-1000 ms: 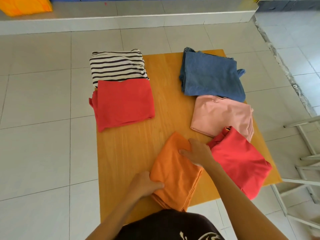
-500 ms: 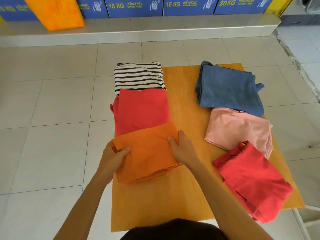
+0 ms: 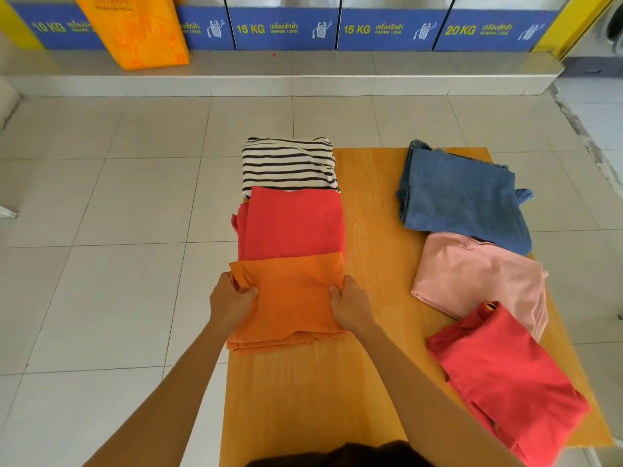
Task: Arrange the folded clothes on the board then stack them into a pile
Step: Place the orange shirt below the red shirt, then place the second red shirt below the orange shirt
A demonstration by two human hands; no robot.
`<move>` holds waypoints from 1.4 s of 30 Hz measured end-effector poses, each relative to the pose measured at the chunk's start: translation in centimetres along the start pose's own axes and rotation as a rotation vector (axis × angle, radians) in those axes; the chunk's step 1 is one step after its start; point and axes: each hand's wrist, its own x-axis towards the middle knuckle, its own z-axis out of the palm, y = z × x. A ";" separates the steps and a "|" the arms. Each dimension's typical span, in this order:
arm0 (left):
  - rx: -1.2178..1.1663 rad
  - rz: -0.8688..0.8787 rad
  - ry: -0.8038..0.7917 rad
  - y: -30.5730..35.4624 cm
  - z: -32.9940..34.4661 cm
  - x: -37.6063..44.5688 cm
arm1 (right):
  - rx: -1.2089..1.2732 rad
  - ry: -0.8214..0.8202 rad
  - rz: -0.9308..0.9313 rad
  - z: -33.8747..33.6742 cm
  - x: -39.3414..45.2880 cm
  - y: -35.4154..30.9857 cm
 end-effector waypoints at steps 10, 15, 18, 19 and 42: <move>0.032 0.083 0.181 -1.2 -1.0 -2.7 | 0.077 0.122 0.007 -0.9 -3.2 1.4; 0.072 0.255 0.158 1.0 -0.1 -6.1 | 0.153 0.233 -0.056 -2.4 -6.2 3.3; 0.017 0.377 0.006 3.0 2.5 -9.0 | 0.165 0.301 -0.069 -3.4 -8.1 5.4; 0.014 0.414 -0.062 3.7 3.5 -10.1 | 0.169 0.322 -0.063 -3.7 -8.8 6.3; 0.309 0.524 -0.511 15.1 28.6 -19.3 | 0.281 0.609 0.523 -18.5 -15.3 29.0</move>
